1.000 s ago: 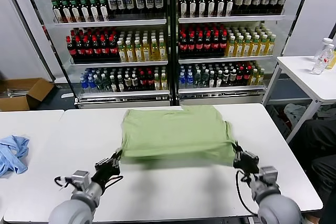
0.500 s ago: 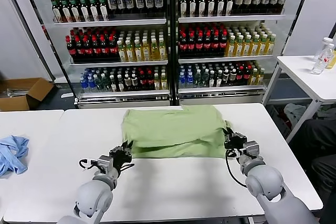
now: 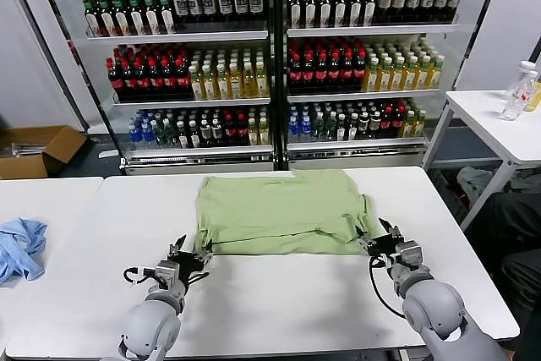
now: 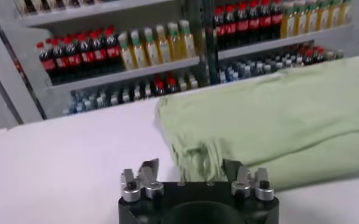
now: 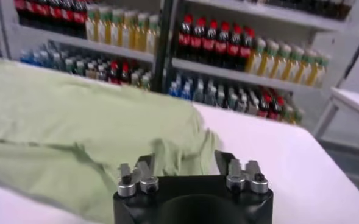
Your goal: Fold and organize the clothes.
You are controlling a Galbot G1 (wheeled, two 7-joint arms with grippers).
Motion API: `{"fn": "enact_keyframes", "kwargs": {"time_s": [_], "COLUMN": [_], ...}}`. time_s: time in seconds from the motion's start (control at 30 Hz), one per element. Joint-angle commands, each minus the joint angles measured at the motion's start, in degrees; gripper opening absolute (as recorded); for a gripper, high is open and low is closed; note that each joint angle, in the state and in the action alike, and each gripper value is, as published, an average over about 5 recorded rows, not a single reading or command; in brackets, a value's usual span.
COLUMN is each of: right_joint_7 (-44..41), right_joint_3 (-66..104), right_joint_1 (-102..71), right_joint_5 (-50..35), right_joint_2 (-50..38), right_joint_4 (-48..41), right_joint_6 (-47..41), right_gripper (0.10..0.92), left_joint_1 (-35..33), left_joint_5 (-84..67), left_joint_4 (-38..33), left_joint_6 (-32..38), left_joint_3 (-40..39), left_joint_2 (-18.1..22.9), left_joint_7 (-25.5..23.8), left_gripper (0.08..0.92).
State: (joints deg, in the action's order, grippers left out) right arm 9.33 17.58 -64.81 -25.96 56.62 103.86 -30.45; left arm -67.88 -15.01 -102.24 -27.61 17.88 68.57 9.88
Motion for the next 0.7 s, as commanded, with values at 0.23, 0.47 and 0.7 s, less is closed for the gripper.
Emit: {"fn": "enact_keyframes", "kwargs": {"time_s": [0.23,0.47,0.7], "right_joint_7": [-1.60,-4.08,-4.87], "right_joint_3": [-1.50,-0.42,2.95], "right_joint_1": [0.04,-2.27,-9.71], "right_joint_5": [-5.80,-5.65,-5.63], "right_joint_2": [-1.06,-2.61,-4.72], "right_joint_4": [-5.11,-3.54,3.07], "right_joint_6": [0.87,3.71,4.69], "right_gripper": [0.636,0.437,0.229], "left_joint_1": [0.85,-1.85,-10.94], "left_joint_5": [-5.72,-8.54,-9.76], "left_joint_4": [2.10,-1.81,-10.51], "left_joint_6": [-2.68,-1.91,-1.83], "left_joint_3": [-0.67,0.36,3.70], "left_joint_2": [-0.04,-0.40,-0.98], "left_joint_7": [-1.41,-2.60,-2.36], "left_gripper": [0.467,0.268,0.101]}}
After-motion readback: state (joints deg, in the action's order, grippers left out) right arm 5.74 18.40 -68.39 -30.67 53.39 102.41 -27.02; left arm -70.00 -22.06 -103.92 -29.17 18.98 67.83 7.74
